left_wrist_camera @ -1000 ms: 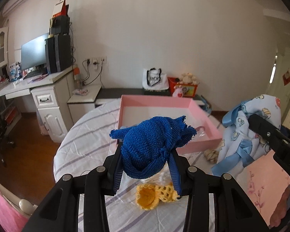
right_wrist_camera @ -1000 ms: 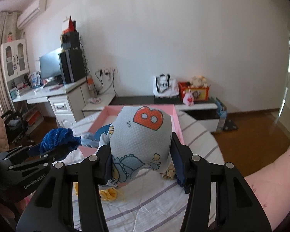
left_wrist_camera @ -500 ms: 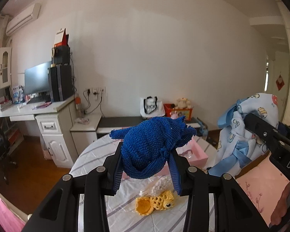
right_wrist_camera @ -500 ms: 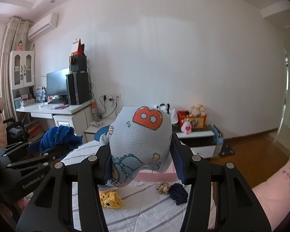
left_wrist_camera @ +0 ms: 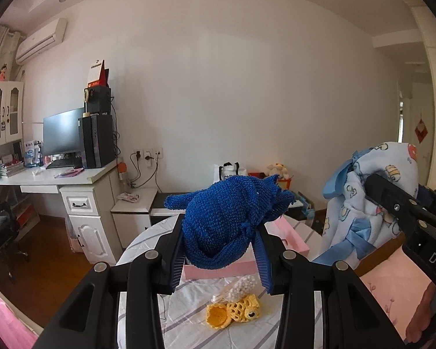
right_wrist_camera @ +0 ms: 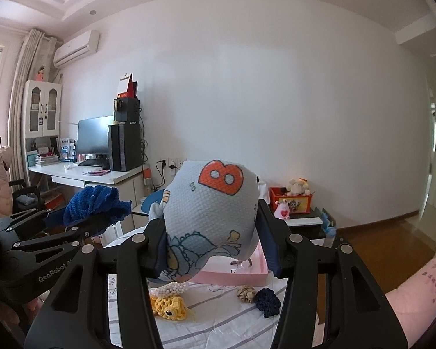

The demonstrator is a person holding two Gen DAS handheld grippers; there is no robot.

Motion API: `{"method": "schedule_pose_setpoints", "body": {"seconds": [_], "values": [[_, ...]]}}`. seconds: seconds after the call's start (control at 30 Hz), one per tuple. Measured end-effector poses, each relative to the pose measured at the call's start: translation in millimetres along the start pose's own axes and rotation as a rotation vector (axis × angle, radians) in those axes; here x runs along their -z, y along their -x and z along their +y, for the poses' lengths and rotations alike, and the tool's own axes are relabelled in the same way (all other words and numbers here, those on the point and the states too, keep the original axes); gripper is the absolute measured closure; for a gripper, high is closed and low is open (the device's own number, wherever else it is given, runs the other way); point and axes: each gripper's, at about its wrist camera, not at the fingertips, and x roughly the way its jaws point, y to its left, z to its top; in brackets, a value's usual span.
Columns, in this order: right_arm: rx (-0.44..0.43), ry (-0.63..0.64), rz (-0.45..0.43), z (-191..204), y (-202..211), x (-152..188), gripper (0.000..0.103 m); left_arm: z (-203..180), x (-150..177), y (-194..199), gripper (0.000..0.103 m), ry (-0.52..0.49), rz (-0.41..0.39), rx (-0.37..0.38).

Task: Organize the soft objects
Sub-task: 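Lift the knit piece with left tool while right tool lifts the B bag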

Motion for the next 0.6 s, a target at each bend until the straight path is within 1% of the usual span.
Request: {"method": "schedule_pose_setpoints", "body": {"seconds": [0.3,0.33,0.57,0.6], "values": [[0.004,0.002,0.005,0,-4,0,0.054,-7,5,0,0.064,0.003,0.003,-0.006],[0.004,0.003,0.004,0,-3,0,0.054,-8,1,-1,0.064,0.003,0.004,-0.006],[-0.001,0.010,0.011,3,-6,-1,0.054,-11,3,-5,0.064,0.001,0.010,-0.007],[-0.001,0.013,0.012,4,-6,-1,0.054,-12,-2,-4,0.064,0.001,0.011,-0.007]]}}
